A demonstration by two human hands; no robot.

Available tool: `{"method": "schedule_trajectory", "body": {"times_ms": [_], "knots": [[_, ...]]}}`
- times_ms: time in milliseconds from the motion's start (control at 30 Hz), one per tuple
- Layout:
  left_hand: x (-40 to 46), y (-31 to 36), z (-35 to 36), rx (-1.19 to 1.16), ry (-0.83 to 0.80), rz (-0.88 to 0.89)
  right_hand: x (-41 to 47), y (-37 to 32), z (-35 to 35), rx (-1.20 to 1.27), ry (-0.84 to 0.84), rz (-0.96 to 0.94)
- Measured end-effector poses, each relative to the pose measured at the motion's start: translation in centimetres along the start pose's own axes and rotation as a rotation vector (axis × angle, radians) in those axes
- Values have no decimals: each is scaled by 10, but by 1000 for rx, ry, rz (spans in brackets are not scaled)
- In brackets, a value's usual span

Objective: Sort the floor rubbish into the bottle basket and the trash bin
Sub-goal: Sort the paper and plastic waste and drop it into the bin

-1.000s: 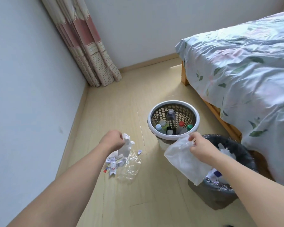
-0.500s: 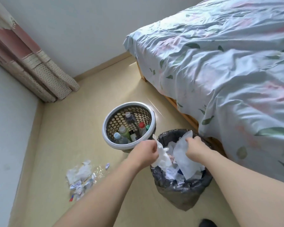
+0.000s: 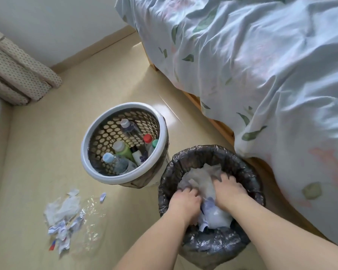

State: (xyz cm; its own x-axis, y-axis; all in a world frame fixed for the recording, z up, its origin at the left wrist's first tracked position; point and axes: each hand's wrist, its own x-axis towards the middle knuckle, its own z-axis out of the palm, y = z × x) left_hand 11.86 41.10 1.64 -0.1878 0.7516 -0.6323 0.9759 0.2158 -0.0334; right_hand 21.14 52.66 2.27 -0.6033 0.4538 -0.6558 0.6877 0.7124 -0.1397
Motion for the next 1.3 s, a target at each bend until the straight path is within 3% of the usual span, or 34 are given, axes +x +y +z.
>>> {"method": "schedule_trajectory", "body": {"times_ms": [200,367,600,833,1000,1300], "knots": [[-21,-11,-39,-109,-110,-26,-26,-6,-45,-9,-40,34],[-87,-30,-88,-245,91,-71,-81,-33,-91,-30,27,-4],[-206,-81,-105,-240,324,-222,-159,-121,-122,-70,123,-175],[-311,-172,-50,-269,329,-462,-188,-248,-117,-104,170,-331],[-363,-235,12,-283,220,-584,-175,-325,-96,-193,163,-423],[-341,-288,127,-400,150,-588,-79,-393,-35,-202,9,-439]]}}
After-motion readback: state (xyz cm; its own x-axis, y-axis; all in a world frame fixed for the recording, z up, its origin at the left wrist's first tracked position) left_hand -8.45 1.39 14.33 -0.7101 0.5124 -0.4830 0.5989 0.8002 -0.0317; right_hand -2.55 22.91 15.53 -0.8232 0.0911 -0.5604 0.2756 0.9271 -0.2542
